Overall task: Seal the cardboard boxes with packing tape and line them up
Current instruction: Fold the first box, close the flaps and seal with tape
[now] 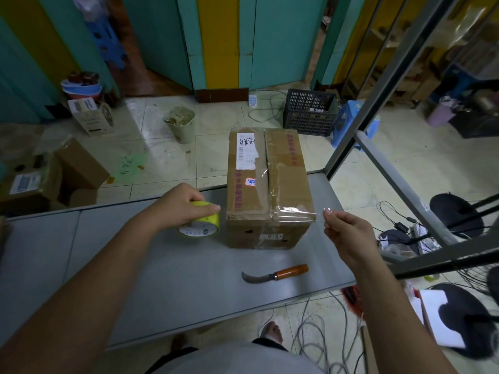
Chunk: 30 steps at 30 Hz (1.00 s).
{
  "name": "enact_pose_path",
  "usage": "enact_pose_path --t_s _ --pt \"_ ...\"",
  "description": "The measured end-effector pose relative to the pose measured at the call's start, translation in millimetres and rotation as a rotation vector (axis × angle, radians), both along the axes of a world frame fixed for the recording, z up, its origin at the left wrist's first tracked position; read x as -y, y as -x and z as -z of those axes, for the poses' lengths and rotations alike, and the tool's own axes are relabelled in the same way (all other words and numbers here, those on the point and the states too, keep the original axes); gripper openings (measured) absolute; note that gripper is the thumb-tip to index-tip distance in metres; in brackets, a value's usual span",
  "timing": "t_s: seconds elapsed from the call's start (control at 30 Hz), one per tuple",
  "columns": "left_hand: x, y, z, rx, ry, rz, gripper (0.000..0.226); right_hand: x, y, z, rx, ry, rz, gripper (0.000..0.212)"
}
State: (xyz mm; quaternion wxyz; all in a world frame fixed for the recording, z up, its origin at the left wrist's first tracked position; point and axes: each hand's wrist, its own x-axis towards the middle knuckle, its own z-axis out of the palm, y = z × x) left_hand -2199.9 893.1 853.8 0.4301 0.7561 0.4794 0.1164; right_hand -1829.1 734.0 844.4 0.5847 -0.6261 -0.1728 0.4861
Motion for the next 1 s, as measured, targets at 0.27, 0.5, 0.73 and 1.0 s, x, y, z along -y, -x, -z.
enact_pose_path --t_s 0.27,0.5,0.73,1.0 --pt "1 -6 -15 -0.344 -0.137 -0.073 0.079 2 -11 4 0.031 -0.031 0.013 0.017" --pt "-1 -5 -10 -0.298 -0.091 -0.057 0.078 3 -13 13 0.007 0.018 -0.006 0.012" --pt "-8 2 15 -0.237 0.001 -0.054 0.080 -7 -14 28 -0.192 0.106 -0.055 0.016" --pt "-13 -10 31 -0.172 0.110 -0.021 0.068 -15 1 45 -0.594 0.170 -0.085 0.019"
